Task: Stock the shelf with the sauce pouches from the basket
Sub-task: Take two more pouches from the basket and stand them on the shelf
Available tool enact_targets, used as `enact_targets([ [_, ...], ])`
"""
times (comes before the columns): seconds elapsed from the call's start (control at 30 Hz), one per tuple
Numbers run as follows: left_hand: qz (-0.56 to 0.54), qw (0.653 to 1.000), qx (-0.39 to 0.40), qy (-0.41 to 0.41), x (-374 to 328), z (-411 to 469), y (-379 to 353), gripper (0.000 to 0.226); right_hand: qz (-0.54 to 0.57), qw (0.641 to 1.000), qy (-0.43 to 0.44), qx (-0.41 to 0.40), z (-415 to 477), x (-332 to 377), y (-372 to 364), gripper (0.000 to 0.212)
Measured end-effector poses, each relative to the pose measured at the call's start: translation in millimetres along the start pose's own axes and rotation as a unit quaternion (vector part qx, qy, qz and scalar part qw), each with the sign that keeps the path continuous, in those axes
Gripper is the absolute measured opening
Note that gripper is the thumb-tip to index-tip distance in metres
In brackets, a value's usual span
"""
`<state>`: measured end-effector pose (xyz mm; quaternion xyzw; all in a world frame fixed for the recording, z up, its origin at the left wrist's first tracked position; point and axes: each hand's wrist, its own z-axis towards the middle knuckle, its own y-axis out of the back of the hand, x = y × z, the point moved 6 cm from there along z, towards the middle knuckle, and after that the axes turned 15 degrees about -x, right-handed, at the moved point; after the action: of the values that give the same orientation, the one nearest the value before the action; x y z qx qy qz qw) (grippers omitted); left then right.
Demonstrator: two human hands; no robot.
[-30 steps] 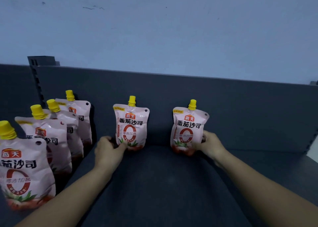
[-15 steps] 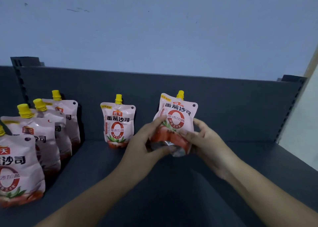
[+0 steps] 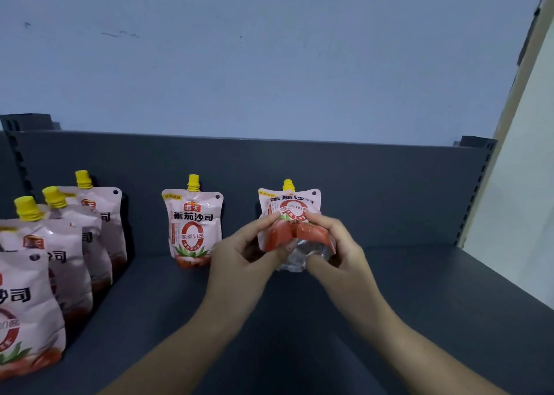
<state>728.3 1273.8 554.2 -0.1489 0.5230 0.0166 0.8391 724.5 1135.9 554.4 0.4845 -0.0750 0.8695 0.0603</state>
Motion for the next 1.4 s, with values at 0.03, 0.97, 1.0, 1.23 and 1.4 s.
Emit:
enact_targets([
  [0.03, -0.001, 1.000, -0.026, -0.010, 0.6, -1.5, 1.1, 0.036, 0.002, 1.000, 0.015, 0.002, -2.2, 1.3, -3.2, 0.047],
  [0.97, -0.051, 0.996, 0.074, -0.020, -13.3, -12.7, 2.0, 0.051, -0.313, 0.900, 0.303, -0.003, 0.6, 9.8, 25.2, 0.047],
  [1.0, -0.059, 0.995, 0.080, -0.013, -14.7, -12.4, 1.1, 0.056, -0.288, 0.909, 0.302, 0.004, -0.3, 9.4, 24.8, 0.048],
  [1.23, -0.074, 0.987, 0.105, 0.099, 5.9, -1.4, -2.5, 0.083, -0.187, 0.944, 0.272, 0.002, 7.2, -4.0, 25.3, 0.045],
  [1.4, -0.090, 0.977, -0.007, 0.192, 19.2, 8.6, -8.2, 0.065, -0.287, 0.885, 0.361, -0.060, 10.7, 5.7, 28.9, 0.033],
])
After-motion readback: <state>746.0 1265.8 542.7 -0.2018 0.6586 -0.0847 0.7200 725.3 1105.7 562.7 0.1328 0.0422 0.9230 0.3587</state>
